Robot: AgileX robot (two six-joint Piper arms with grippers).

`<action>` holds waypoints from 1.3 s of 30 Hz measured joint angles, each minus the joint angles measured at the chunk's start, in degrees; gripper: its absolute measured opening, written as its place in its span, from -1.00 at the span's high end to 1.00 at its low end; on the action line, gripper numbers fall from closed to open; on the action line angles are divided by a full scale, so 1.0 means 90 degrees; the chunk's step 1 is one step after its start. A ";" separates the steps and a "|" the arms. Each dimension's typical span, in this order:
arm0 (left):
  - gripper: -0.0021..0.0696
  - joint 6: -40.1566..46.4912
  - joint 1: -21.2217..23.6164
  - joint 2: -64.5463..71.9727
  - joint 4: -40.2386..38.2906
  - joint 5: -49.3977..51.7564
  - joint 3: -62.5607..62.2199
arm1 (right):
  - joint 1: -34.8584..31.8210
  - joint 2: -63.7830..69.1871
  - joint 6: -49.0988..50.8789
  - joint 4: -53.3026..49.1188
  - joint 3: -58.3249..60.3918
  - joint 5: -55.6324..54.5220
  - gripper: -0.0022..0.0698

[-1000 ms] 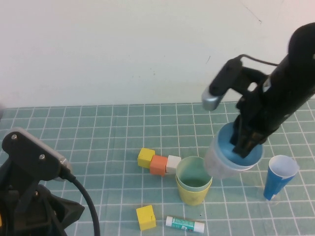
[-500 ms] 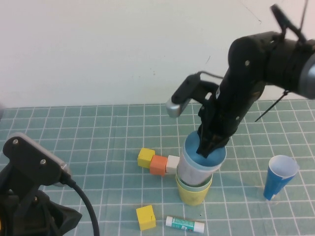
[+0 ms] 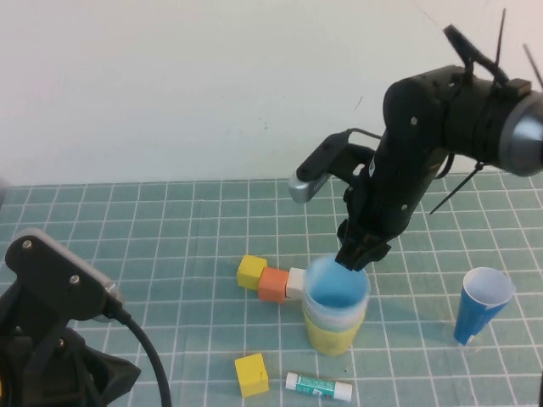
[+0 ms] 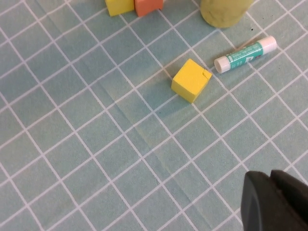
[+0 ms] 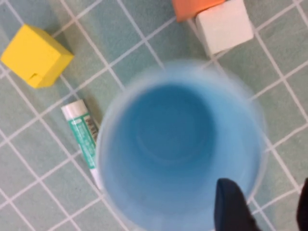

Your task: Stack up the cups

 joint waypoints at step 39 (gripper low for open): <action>0.95 -0.0282 0.0000 -0.2344 0.0562 -0.1940 0.1835 | 0.0000 -0.9570 -0.2224 0.2342 0.7091 -0.3971 0.94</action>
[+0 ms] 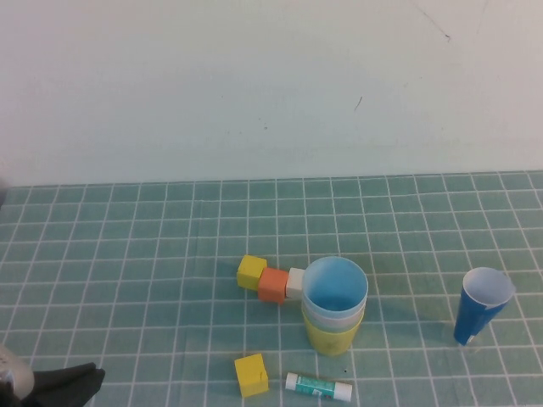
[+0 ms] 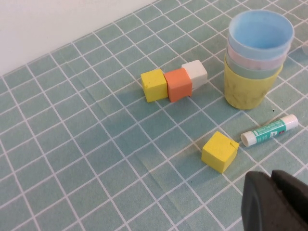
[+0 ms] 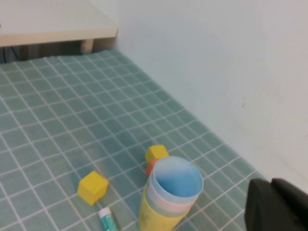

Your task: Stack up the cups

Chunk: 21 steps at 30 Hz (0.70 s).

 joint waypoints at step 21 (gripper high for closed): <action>0.95 0.0035 0.0000 0.0000 0.0000 0.0000 0.0000 | 0.0000 -0.0198 -0.0117 -0.0174 0.2012 -0.2939 0.94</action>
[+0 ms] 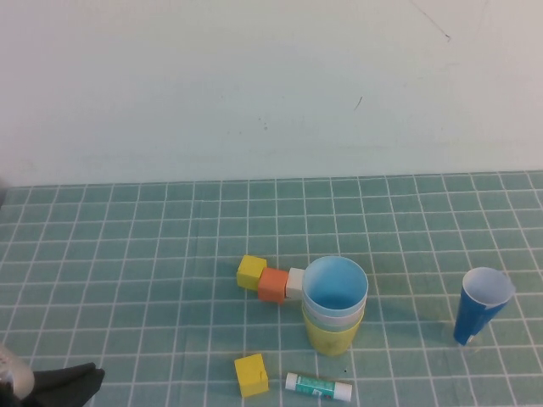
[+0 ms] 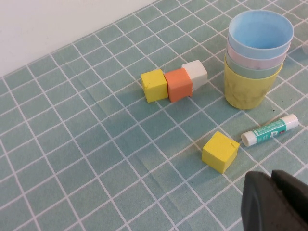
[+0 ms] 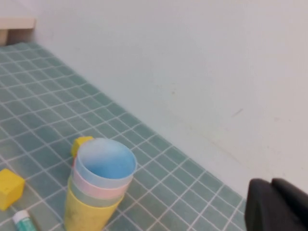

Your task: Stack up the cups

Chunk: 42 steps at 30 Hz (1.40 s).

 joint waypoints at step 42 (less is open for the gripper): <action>0.95 0.0000 0.0000 0.0000 0.0000 0.0000 0.0000 | -0.3490 -0.3216 0.5449 -0.3556 0.1597 0.2506 0.95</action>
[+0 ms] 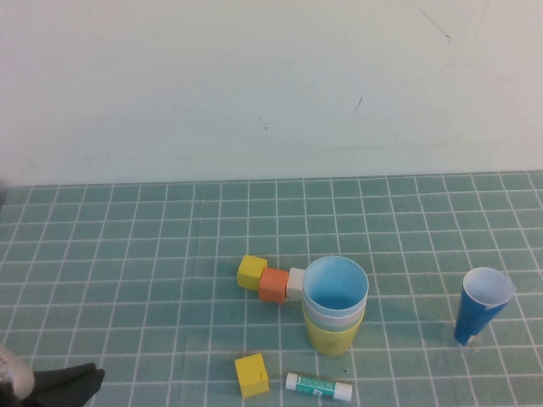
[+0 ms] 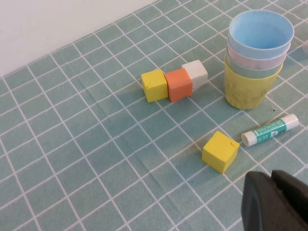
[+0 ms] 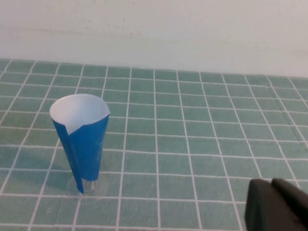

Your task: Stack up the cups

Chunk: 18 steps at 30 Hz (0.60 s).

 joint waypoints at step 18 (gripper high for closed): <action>0.95 0.0014 0.0000 -0.0088 0.0166 -0.0140 0.0163 | 0.0000 0.0000 0.0000 -0.0003 0.0000 0.0000 0.95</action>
